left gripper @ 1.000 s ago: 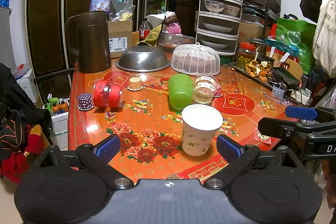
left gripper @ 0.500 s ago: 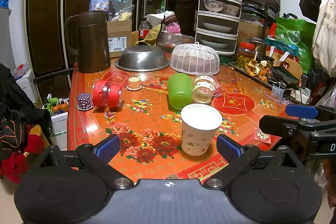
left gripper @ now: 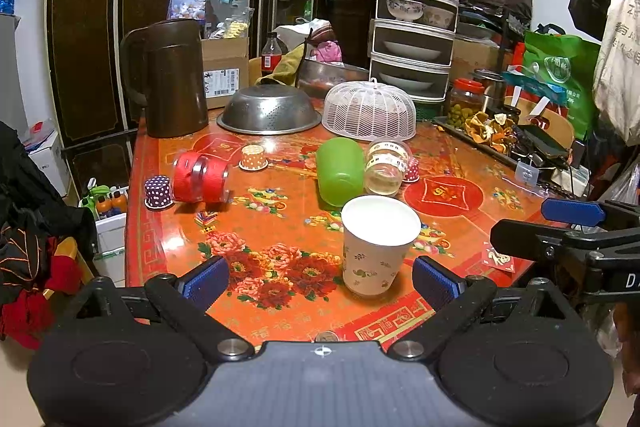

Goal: Flip cup upright

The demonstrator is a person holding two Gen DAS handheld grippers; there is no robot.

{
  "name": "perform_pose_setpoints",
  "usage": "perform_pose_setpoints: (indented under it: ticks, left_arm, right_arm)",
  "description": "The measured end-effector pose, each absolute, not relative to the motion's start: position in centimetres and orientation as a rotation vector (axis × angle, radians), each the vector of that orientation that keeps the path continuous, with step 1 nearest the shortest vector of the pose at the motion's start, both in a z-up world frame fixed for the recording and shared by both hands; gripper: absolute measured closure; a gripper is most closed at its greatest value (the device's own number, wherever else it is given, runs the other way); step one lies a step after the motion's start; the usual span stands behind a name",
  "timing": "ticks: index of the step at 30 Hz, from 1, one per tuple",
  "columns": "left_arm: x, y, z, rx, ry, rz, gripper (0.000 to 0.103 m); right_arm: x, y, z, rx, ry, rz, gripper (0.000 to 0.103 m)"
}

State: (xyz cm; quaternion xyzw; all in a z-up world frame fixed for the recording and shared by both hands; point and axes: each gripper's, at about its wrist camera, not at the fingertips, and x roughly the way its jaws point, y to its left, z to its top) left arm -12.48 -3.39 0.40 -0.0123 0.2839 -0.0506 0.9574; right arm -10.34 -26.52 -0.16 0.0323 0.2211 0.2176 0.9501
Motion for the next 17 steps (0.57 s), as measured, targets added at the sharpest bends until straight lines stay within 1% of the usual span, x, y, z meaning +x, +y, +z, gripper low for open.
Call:
perform_pose_setpoints:
  ticks: [17]
  left_arm:
    - [-12.32, -3.80, 0.17, 0.014, 0.558, -0.092, 0.003]
  right_arm:
    - [-10.25, -26.61, -0.42, 0.071, 0.456, 0.440, 0.001]
